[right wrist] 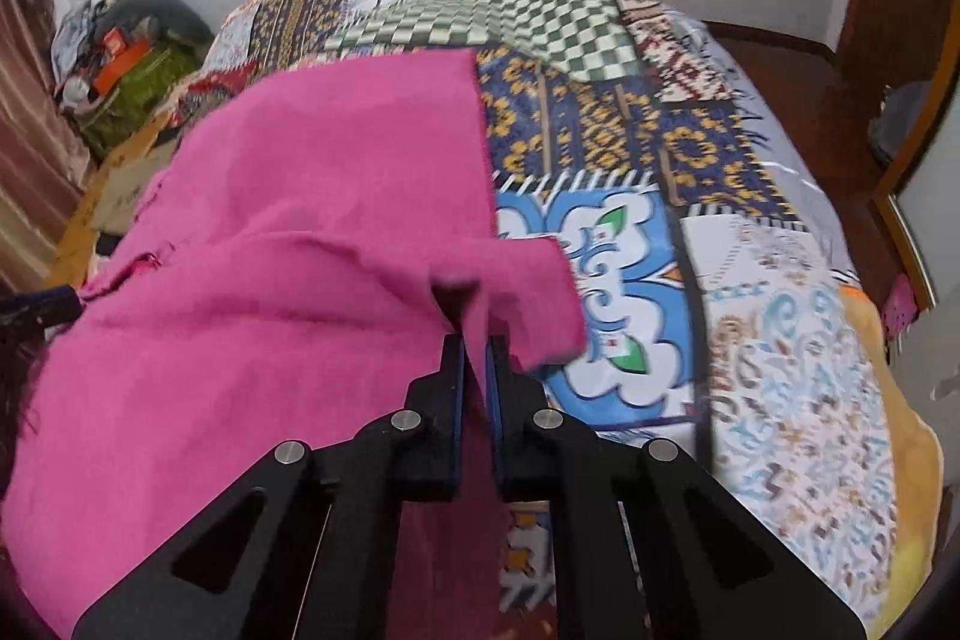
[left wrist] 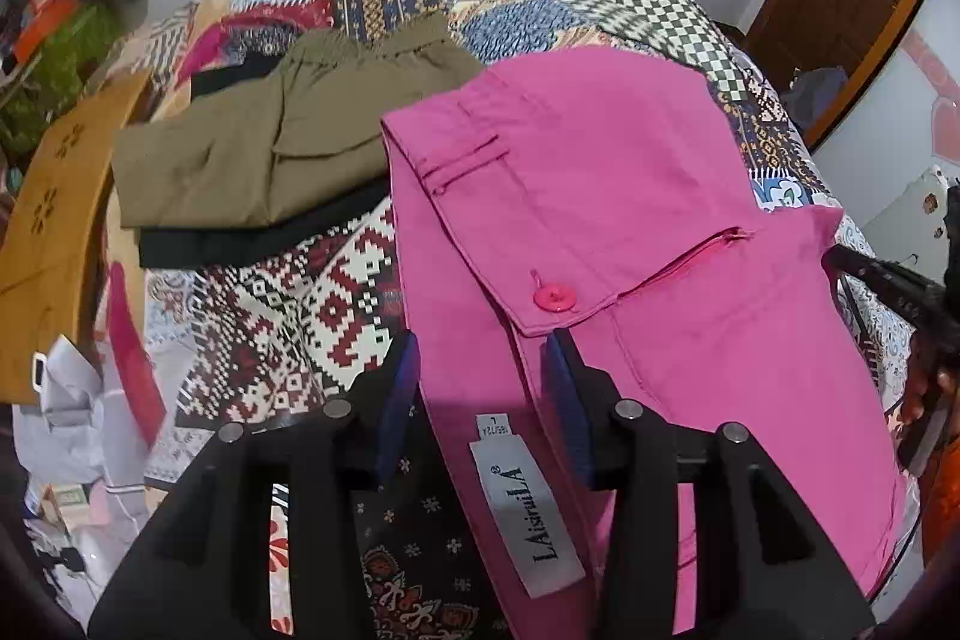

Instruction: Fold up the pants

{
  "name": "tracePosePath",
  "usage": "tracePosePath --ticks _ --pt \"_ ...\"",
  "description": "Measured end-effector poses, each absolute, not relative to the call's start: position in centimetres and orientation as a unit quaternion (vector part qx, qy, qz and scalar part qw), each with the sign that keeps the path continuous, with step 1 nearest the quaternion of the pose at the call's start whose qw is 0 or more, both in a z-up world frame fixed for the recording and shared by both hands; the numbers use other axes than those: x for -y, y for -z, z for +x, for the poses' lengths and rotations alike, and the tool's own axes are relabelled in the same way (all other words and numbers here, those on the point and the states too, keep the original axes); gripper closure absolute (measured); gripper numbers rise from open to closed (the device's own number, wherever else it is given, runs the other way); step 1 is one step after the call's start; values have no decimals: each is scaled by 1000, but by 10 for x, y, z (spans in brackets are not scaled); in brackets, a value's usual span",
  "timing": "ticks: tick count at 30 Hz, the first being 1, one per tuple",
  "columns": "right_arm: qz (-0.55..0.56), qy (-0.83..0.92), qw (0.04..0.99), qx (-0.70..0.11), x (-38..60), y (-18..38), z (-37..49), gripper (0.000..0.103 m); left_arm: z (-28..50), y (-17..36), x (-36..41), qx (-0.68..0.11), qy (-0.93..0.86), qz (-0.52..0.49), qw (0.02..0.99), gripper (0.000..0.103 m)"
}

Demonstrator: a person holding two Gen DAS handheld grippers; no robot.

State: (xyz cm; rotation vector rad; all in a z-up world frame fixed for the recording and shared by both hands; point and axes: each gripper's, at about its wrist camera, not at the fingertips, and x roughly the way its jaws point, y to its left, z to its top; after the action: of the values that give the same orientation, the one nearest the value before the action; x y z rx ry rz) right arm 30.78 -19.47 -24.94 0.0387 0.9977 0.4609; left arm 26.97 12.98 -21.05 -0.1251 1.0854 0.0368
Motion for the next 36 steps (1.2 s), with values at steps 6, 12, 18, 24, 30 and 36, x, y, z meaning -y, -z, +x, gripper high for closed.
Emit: tracePosePath --ticks 6,12,18,24,30,36 --pt "33 -210 874 -437 218 216 306 77 283 194 -126 -505 -4 -64 861 38" --pt "50 -194 890 -409 228 201 323 56 311 199 -125 -509 -20 -55 859 34" --pt "66 -186 874 -443 219 227 353 53 331 223 -129 -542 -15 -82 837 33" --pt "61 -203 841 -498 205 269 365 53 336 245 -131 -561 -6 -111 821 27" --pt "77 -246 808 -529 200 288 365 71 333 250 -136 -557 15 -129 821 27" --pt "27 -255 818 -515 188 285 354 92 330 248 -136 -539 -19 -103 836 49"
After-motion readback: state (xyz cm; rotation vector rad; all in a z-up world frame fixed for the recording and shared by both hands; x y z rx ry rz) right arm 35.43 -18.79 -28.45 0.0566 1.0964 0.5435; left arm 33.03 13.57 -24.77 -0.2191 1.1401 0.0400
